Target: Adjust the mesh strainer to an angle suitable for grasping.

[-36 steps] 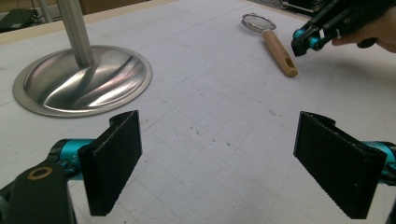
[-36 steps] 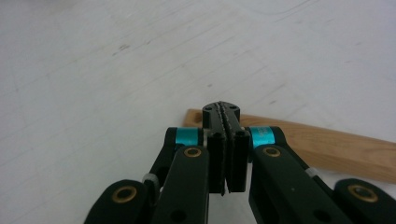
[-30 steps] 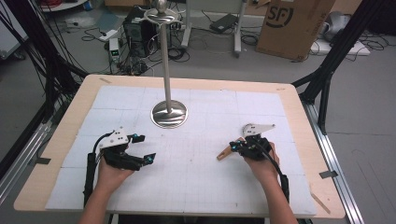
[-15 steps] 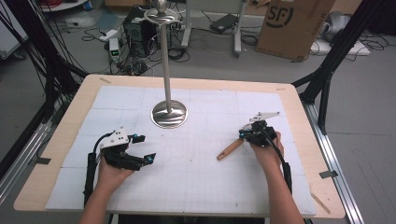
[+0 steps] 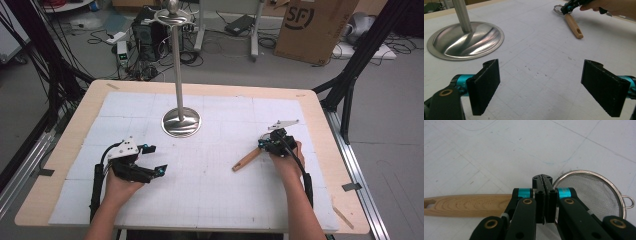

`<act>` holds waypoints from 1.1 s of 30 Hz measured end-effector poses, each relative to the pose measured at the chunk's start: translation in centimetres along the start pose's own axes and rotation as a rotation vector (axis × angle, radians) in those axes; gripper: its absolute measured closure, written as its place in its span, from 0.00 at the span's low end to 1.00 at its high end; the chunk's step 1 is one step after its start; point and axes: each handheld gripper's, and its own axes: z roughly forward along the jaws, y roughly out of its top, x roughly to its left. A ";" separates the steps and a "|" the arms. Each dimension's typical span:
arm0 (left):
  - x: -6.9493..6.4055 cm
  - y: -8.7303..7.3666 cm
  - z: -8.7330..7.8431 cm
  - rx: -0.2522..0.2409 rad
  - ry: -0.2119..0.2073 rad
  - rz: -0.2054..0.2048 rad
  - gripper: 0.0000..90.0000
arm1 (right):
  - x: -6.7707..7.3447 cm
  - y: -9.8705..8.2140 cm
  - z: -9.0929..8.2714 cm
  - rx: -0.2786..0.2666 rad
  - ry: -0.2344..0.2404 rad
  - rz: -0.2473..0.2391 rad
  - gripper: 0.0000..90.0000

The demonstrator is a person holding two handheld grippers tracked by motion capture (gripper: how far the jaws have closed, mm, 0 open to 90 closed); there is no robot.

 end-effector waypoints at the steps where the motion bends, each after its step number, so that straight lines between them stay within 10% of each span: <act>1: 0.0 0.0 0.1 0.004 -0.002 0.000 0.18 | 0.1 0.0 0.0 0.009 0.005 0.001 1.00; 33: -0.1 0.0 0.1 -0.001 -0.012 -0.001 0.19 | 8.0 -1.8 -1.2 -0.004 0.098 -0.116 0.99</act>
